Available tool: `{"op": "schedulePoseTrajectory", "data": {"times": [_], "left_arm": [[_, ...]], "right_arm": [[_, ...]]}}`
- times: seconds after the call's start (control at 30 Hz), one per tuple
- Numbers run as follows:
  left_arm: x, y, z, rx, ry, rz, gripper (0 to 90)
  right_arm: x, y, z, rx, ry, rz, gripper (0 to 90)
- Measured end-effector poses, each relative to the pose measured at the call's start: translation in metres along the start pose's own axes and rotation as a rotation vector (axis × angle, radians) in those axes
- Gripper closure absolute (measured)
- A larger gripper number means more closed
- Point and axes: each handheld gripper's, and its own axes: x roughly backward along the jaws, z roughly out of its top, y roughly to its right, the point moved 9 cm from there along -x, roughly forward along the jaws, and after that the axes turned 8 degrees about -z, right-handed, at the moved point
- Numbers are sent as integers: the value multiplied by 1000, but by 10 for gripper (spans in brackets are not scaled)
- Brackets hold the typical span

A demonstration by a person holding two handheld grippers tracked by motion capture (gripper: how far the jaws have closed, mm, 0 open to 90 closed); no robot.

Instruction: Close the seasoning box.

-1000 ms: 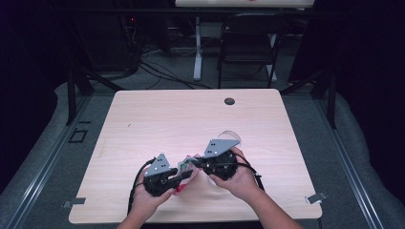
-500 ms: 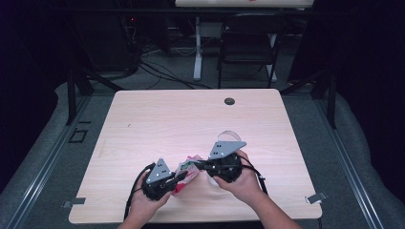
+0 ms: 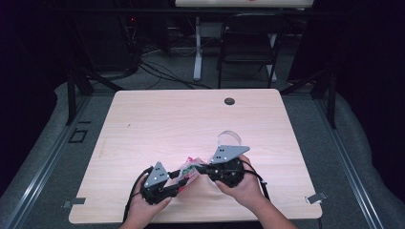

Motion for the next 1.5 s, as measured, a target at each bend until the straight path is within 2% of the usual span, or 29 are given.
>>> {"op": "schedulePoseTrajectory", "data": {"times": [0.1, 0.23, 0.3, 0.47, 0.53, 0.57, 0.63, 0.7, 0.9, 1.1, 1.23, 1.3, 1.37, 1.5], "left_arm": [[-5, -2, -10, -21, -21, 28, 527], [-12, -5, -16, -1, -18, 64, 425], [-15, -8, -22, 14, -34, 63, 408], [-18, -15, -30, 68, -28, 83, 331], [-20, -15, -30, 75, -22, 86, 329], [-20, -16, -31, 65, -33, 92, 327], [-23, -17, -34, 83, -46, 113, 291], [-26, -17, -36, 87, -56, 115, 228], [-38, -21, -48, 104, -123, 129, 230], [-39, -23, -47, 128, -121, 124, 251], [-43, -24, -48, 130, -145, 139, 244], [-44, -23, -50, 107, -182, 144, 248], [-47, -24, -52, 110, -205, 156, 244], [-49, -26, -50, 121, -199, 154, 242]], "right_arm": [[0, 0, 0, 0, 1, -2, 900], [0, 0, 0, -3, 4, -1, 900], [0, 0, 0, -7, 8, 0, 900], [2, 0, 0, -7, 10, -1, 900], [2, 0, 0, -8, 11, -1, 900], [2, 0, 0, -8, 12, -1, 900], [2, 0, 0, -8, 13, 1, 900], [2, -1, 0, -8, 15, 1, 900], [2, -1, -1, -13, 21, 4, 900], [3, -2, -2, -15, 24, 3, 900], [3, -1, -3, -16, 30, 3, 900], [3, -1, -4, -17, 30, 3, 900], [4, -2, -4, -16, 27, 2, 900], [4, -2, -4, -18, 30, 2, 900]]}}
